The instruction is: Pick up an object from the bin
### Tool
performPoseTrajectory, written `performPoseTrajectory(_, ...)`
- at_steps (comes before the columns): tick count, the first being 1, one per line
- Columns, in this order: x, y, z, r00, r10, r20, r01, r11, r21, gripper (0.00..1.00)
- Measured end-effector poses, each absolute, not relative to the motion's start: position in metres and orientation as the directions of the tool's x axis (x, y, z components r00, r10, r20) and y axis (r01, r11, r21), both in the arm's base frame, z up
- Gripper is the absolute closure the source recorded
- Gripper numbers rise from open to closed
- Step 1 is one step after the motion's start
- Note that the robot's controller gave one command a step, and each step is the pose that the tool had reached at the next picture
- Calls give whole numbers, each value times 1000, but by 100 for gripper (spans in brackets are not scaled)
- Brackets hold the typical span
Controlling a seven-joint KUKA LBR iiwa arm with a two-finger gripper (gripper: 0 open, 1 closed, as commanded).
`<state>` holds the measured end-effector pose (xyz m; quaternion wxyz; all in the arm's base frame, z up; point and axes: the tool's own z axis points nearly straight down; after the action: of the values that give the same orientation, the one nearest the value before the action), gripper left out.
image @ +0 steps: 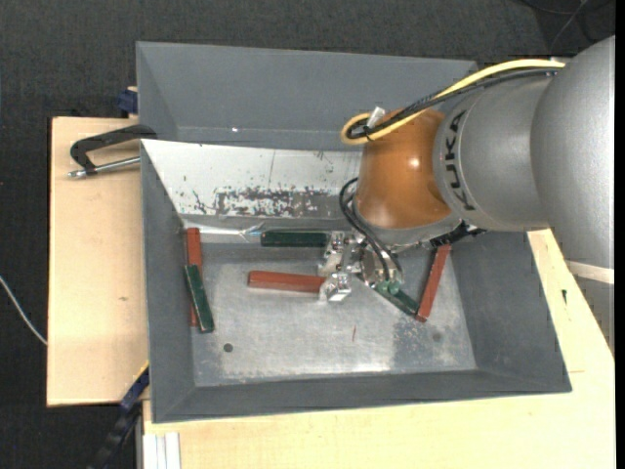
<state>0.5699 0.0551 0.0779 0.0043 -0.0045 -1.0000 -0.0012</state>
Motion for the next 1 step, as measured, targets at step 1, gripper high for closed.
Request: performPoseTrajectory(1, 570, 55, 78, -1000, 9, 8, 9, 1000, 3, 100)
